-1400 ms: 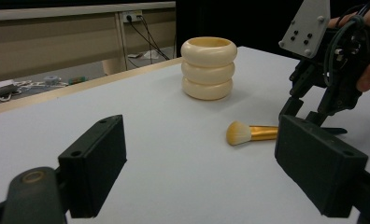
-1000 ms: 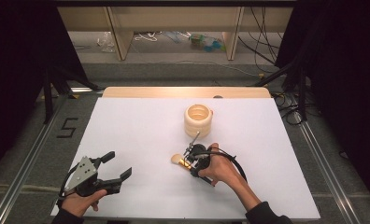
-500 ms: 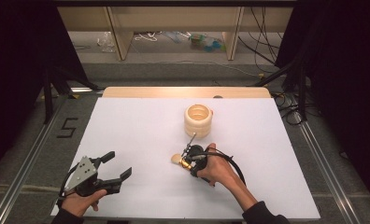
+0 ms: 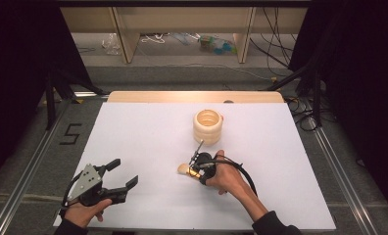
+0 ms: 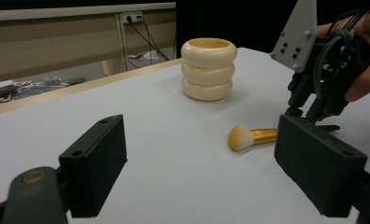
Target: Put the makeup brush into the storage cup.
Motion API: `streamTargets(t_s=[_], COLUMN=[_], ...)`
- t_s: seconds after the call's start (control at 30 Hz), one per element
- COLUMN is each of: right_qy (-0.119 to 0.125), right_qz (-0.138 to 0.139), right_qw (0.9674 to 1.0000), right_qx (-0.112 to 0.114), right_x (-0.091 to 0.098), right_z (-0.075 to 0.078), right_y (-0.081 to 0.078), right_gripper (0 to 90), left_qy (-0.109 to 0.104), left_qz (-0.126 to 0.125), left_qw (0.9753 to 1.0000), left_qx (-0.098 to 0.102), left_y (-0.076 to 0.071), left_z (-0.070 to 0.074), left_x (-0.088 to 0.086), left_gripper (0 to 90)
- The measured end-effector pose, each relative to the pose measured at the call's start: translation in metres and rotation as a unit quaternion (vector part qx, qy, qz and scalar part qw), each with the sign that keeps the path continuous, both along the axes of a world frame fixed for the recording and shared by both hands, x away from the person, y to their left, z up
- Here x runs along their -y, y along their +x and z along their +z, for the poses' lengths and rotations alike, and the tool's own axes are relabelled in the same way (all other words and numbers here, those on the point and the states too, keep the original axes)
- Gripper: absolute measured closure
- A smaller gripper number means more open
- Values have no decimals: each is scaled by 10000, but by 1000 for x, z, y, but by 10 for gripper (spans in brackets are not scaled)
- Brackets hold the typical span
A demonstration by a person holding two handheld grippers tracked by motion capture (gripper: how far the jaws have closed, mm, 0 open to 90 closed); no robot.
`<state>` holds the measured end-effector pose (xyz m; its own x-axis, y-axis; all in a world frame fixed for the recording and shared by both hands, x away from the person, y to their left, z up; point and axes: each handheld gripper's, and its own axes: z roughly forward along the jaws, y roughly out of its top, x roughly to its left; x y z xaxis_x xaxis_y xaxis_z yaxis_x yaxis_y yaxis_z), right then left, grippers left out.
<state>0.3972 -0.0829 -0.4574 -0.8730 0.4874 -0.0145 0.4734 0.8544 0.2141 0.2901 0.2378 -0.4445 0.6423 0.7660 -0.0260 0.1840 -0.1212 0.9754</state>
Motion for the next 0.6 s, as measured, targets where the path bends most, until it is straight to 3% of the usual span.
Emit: streamTargets(t_s=[0.3, 0.53, 0.6], right_qy=[-44, 156, 384], right_qz=[124, 216, 174], right_qw=[9999, 9993, 9981], right_qx=[85, 261, 446], right_x=[-2, 2, 7], right_z=[1, 15, 24], right_y=[-2, -2, 0], right_gripper=[742, 742, 742], left_qy=[-1, -7, -7], left_qz=[-4, -4, -3], left_qw=[10000, 10000, 10000], left_qx=[-5, 5, 9], left_y=[0, 0, 0], left_z=[0, 0, 1], left_x=[0, 0, 0], left_gripper=[168, 168, 168])
